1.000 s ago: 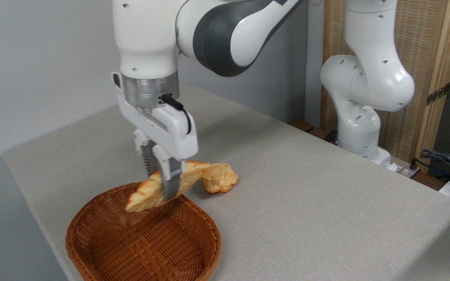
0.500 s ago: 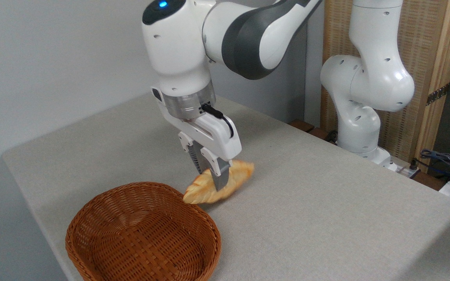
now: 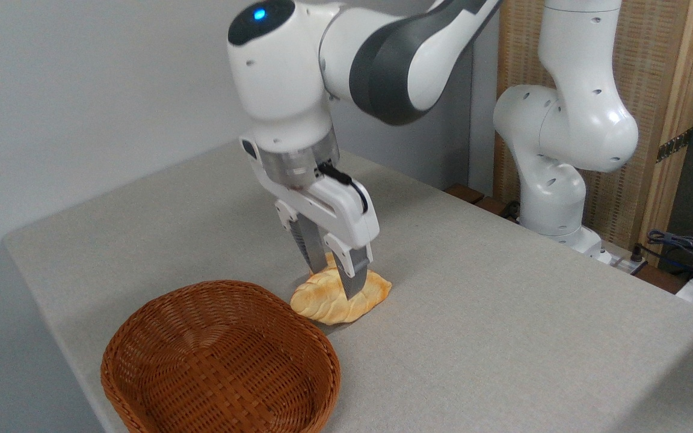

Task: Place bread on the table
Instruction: 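Lower the twisted bread roll onto the table beside the round bun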

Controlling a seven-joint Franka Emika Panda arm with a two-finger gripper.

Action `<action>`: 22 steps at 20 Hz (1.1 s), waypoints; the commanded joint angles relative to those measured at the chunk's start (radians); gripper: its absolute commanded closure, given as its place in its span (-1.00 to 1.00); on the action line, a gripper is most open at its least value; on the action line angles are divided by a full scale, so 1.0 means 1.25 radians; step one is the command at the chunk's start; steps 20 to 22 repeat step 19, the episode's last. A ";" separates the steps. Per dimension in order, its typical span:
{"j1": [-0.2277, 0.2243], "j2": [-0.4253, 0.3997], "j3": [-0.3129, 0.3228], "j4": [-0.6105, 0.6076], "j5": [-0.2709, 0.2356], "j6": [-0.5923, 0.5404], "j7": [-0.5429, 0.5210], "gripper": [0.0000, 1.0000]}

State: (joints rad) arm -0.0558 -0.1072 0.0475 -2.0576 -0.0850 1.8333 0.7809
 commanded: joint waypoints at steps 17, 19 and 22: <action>0.000 -0.019 0.005 0.099 0.009 0.094 0.021 -1.00; 0.000 -0.016 0.005 0.099 0.008 0.104 0.021 -1.00; 0.000 -0.016 0.005 0.099 0.008 0.104 0.021 -1.00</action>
